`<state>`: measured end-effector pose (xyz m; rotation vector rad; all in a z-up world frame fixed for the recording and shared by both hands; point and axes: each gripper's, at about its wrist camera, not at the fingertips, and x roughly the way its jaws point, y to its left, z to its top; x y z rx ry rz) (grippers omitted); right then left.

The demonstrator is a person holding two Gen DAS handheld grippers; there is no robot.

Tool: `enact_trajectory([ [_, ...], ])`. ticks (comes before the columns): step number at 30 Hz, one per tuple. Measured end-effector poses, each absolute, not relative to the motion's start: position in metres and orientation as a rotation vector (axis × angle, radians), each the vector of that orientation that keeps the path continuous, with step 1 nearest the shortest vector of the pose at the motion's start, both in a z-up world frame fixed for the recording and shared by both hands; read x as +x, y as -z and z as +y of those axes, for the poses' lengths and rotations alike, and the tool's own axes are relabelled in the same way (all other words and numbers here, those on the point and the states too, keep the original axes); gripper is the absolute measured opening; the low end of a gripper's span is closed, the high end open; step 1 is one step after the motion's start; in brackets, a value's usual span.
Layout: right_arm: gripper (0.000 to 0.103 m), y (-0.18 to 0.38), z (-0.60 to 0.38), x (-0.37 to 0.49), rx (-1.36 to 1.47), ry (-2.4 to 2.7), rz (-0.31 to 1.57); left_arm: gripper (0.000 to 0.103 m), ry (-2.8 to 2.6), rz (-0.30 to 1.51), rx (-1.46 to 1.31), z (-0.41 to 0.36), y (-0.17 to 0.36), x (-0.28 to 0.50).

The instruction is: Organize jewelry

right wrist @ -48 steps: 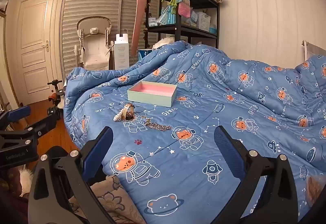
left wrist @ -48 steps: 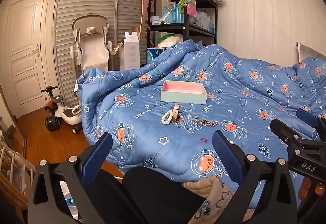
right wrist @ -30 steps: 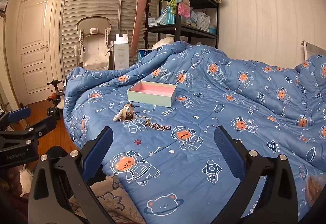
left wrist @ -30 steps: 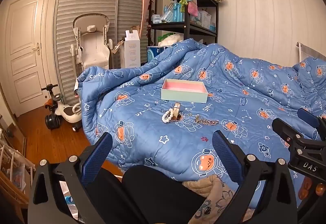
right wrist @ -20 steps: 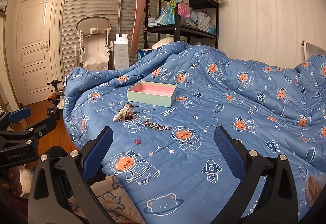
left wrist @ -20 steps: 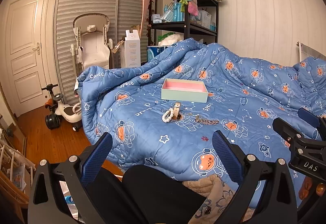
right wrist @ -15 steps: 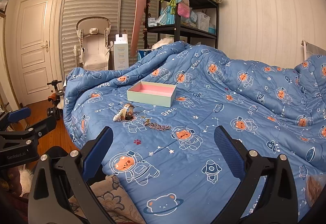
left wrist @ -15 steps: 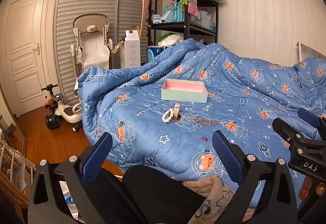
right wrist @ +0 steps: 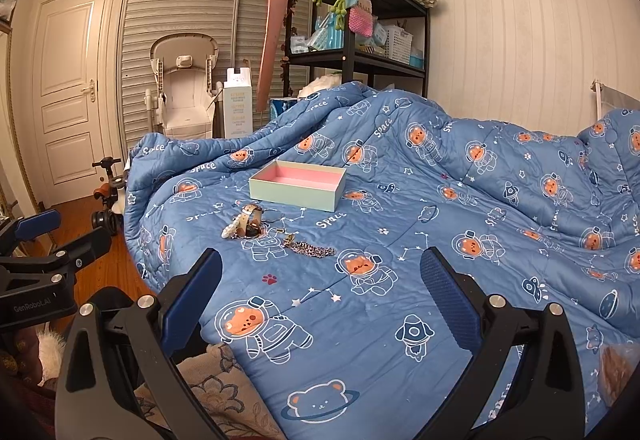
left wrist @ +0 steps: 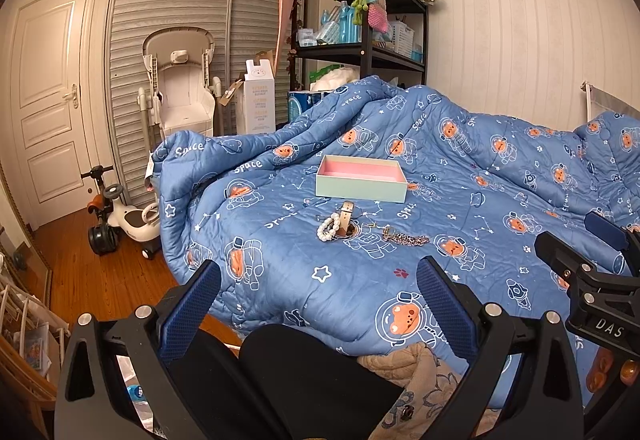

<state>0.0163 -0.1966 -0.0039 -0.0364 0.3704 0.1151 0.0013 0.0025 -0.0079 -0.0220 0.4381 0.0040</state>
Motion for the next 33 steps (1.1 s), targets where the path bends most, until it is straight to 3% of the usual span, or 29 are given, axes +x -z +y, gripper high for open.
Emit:
enact_trajectory([
  [33,0.098,0.0021,-0.2005,0.0138,-0.032,-0.113,0.369,0.096,-0.005,0.439,-0.023,0.0026,0.0081,0.0013],
])
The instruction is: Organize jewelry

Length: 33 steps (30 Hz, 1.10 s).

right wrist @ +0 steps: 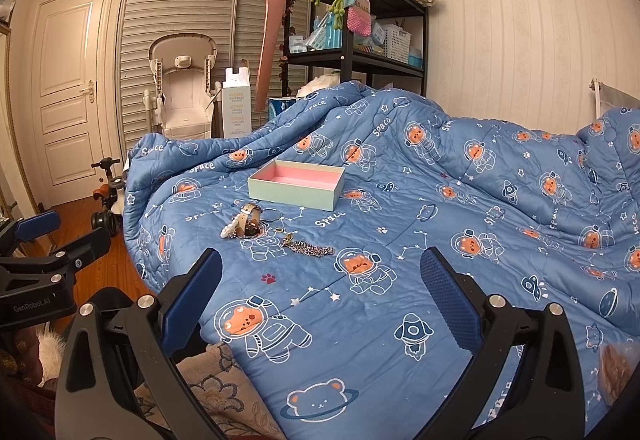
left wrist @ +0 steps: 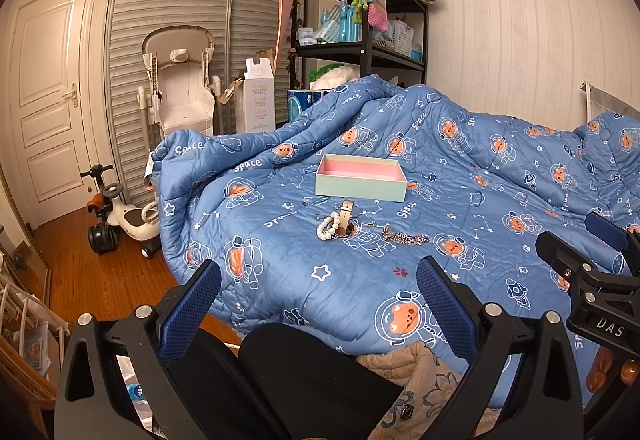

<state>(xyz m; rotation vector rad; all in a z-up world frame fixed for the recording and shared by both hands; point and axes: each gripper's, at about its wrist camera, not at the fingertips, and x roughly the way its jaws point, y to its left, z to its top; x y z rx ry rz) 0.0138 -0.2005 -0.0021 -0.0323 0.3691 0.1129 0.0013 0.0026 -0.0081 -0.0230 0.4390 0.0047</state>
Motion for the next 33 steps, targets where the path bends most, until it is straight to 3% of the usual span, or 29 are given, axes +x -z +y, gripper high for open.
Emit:
enact_trajectory([
  [24,0.098,0.007,-0.202,0.017,-0.02,-0.108,0.387,0.096,0.035,0.466,-0.038,0.002,0.019,0.005],
  [33,0.098,0.019,-0.203,0.043,-0.008,-0.192,0.479,0.096,0.104,0.522,-0.042,-0.003,0.021,0.011],
])
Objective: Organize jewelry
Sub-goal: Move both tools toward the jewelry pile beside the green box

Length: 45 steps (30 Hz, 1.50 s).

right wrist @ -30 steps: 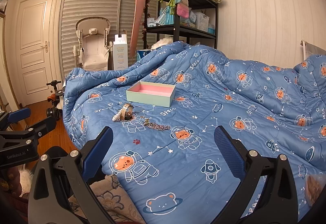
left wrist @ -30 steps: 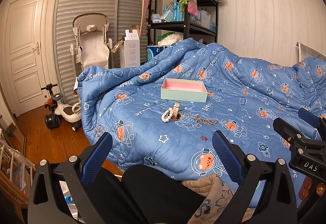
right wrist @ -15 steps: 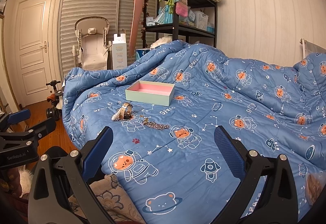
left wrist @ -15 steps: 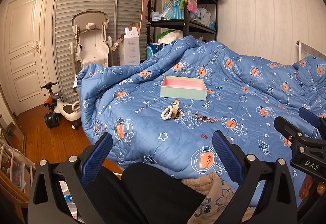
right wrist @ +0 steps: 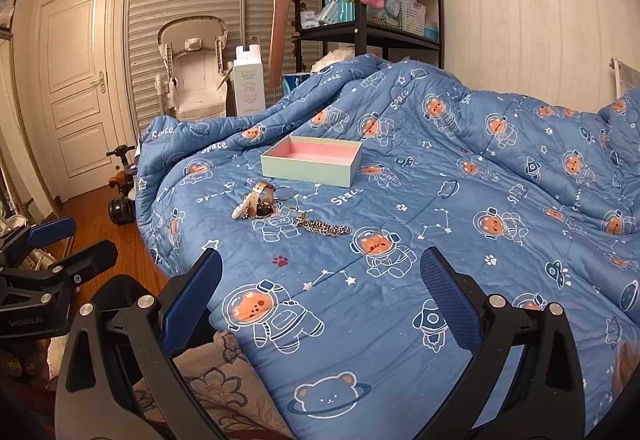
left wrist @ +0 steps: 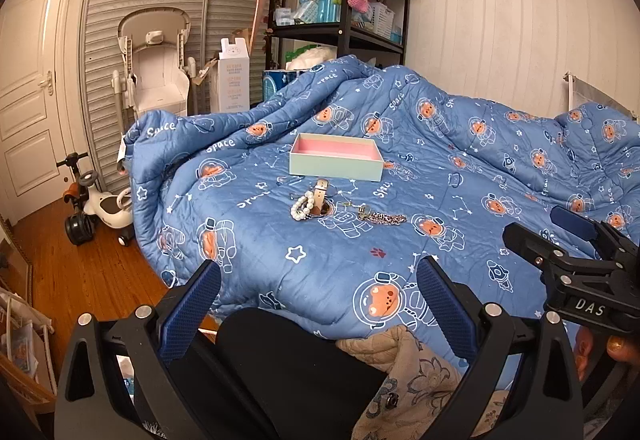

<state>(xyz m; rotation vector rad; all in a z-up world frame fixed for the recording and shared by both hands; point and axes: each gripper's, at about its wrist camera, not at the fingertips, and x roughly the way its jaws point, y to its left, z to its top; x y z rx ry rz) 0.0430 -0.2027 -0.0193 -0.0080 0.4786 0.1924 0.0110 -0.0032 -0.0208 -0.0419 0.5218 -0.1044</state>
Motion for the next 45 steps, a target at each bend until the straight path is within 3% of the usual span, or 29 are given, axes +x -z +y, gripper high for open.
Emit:
enact_trajectory([
  [18,0.098,0.086,-0.201,0.142,-0.113,-0.407,0.767,0.096,0.173,0.735,-0.064,0.021,0.068,0.095],
  [20,0.098,0.09,-0.199,0.155,-0.131,-0.43,0.781,0.089,0.175,0.749,-0.07,0.024,0.072,0.109],
  [24,0.098,0.101,-0.196,0.183,-0.184,-0.479,0.812,0.087,0.212,0.772,-0.077,0.025,0.08,0.139],
  [26,0.098,0.107,-0.196,0.197,-0.215,-0.49,0.824,0.077,0.238,0.788,-0.051,0.021,0.085,0.154],
  [31,0.097,0.124,-0.2,0.234,-0.251,-0.499,0.864,0.064,0.291,0.838,-0.034,0.02,0.101,0.192],
  [37,0.08,0.138,-0.195,0.269,-0.317,-0.549,0.883,0.062,0.293,0.841,-0.003,0.018,0.109,0.224],
  [45,0.068,0.144,-0.181,0.3,-0.372,-0.63,0.876,0.055,0.304,0.842,0.025,0.016,0.115,0.247],
])
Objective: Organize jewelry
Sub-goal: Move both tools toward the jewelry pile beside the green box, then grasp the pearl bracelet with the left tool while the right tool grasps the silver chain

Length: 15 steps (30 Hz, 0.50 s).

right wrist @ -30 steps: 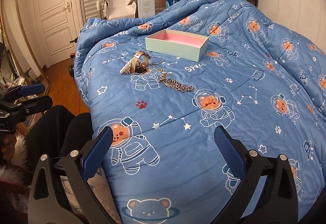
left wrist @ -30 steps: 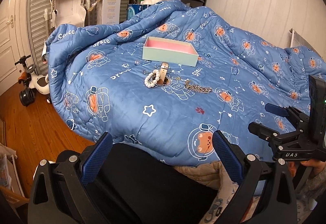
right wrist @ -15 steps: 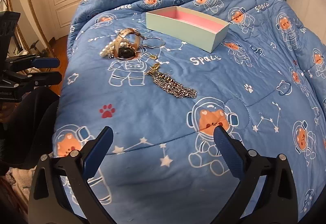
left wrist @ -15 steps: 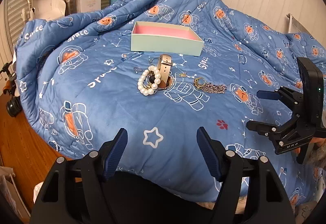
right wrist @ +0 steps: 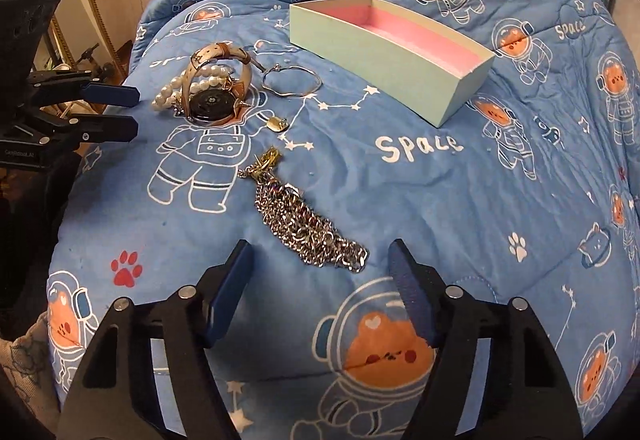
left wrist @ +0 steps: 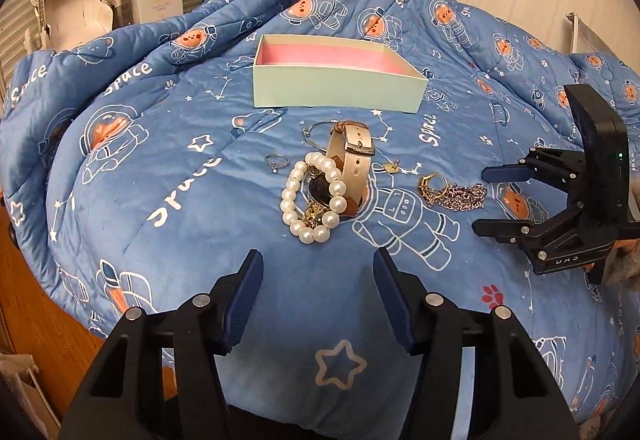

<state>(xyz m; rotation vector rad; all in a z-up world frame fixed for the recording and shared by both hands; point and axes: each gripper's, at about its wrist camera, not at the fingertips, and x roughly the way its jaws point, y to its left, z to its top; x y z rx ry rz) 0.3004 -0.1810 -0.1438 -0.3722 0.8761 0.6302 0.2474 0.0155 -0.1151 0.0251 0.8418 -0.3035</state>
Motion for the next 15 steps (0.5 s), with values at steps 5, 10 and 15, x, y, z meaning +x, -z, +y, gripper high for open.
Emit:
enact_trajectory([
  [5,0.052,0.146,-0.172,0.311,-0.404,-0.694,0.878,0.051,0.323,0.84,0.072,0.008,0.119,0.254],
  [10,0.029,0.146,-0.163,0.305,-0.441,-0.731,0.876,0.046,0.318,0.825,0.093,0.007,0.118,0.259],
  [15,0.021,0.145,-0.165,0.295,-0.434,-0.722,0.885,0.043,0.327,0.809,0.101,0.006,0.117,0.263],
])
